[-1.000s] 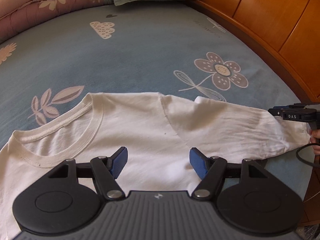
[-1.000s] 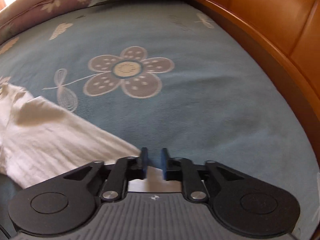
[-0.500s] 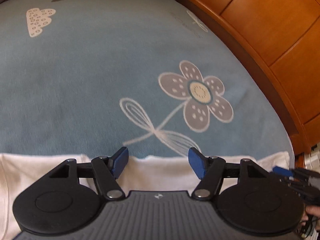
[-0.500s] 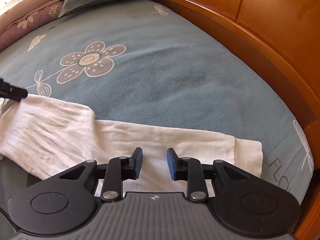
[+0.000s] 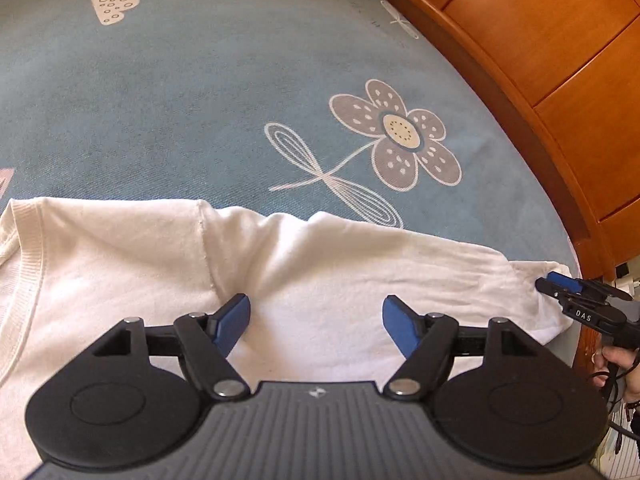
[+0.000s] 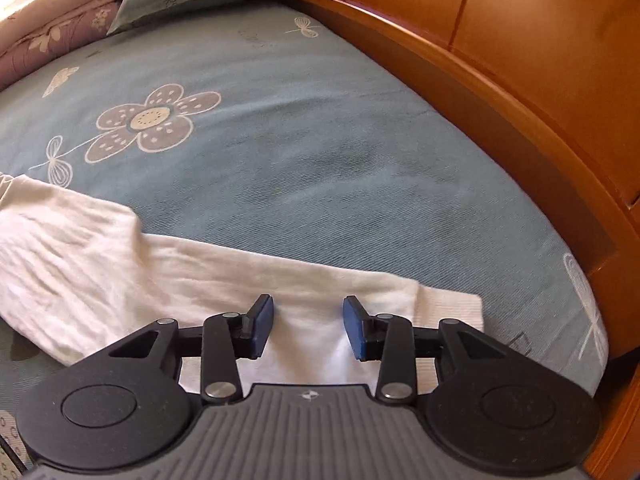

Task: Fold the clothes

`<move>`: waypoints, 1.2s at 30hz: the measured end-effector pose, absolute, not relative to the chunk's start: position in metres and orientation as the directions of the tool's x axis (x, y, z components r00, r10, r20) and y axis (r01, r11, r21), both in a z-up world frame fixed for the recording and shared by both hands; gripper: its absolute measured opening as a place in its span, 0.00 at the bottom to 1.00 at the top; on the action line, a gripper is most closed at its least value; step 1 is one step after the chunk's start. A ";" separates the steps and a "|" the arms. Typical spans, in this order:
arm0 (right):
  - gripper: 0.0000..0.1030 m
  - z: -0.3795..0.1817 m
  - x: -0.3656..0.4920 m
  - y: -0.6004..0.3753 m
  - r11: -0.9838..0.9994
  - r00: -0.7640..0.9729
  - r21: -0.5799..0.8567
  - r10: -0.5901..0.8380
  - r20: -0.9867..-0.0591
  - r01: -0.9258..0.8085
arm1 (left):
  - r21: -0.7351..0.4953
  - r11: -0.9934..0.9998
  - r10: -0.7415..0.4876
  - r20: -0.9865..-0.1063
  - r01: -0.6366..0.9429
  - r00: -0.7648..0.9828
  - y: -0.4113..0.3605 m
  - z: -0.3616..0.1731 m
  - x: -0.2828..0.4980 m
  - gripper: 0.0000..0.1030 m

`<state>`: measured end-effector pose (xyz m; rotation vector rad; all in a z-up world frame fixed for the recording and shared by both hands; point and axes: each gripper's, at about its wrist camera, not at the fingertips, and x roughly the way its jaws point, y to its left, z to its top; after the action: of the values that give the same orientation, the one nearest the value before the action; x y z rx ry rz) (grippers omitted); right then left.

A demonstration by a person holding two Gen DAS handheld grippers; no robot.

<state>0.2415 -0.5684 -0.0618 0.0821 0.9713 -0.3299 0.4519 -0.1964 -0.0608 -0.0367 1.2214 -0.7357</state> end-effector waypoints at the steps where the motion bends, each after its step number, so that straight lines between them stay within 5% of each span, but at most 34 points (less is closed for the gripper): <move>1: 0.30 -0.059 0.238 -0.578 0.931 0.503 -0.084 -0.266 -0.822 0.356 | -0.402 0.775 -0.527 -0.837 0.487 0.147 -0.197 -0.061 0.451 0.71; 2: 0.13 -0.057 0.234 -0.587 0.916 0.486 -0.078 -0.279 -0.828 0.394 | -0.400 0.779 -0.524 -0.838 0.483 0.150 -0.198 -0.061 0.451 0.72; 4: 0.12 -0.051 0.231 -0.590 0.909 0.463 -0.089 -0.290 -0.837 0.408 | -0.392 0.780 -0.517 -0.843 0.488 0.149 -0.200 -0.061 0.450 0.73; 8: 0.38 -0.036 0.235 -0.572 0.941 0.512 -0.054 -0.230 -0.827 0.335 | -0.390 0.783 -0.515 -0.844 0.485 0.153 -0.201 -0.060 0.450 0.73; 14: 0.45 -0.057 0.247 -0.580 0.937 0.489 -0.064 -0.236 -0.840 0.343 | -0.321 0.778 -0.482 -0.856 0.539 0.186 -0.204 -0.061 0.441 0.74; 16: 0.38 -0.050 0.244 -0.586 0.920 0.489 -0.042 -0.246 -0.837 0.390 | -0.296 0.779 -0.466 -0.863 0.553 0.195 -0.208 -0.056 0.438 0.73; 19: 0.53 -0.035 0.242 -0.562 0.941 0.519 -0.030 -0.212 -0.828 0.337 | -0.272 0.744 -0.480 -0.853 0.610 0.205 -0.212 -0.041 0.423 0.73; 25: 0.61 -0.055 0.238 -0.498 0.985 0.500 -0.073 -0.143 -0.854 0.156 | -0.165 0.638 -0.441 -0.879 0.752 0.182 -0.238 -0.052 0.383 0.74; 29: 0.91 -0.068 0.231 -0.510 0.964 0.503 -0.024 -0.160 -0.850 0.266 | -0.160 0.640 -0.436 -0.881 0.752 0.183 -0.240 -0.059 0.376 0.76; 36: 0.96 -0.065 0.244 -0.505 0.950 0.435 -0.078 -0.211 -0.875 0.303 | -0.162 0.739 -0.449 -0.842 0.654 0.299 -0.167 -0.005 0.379 0.77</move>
<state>0.2438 -0.5052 -0.0647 0.0952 1.0745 -0.3203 0.3794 -0.1672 -0.0054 0.2291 1.0325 -0.7405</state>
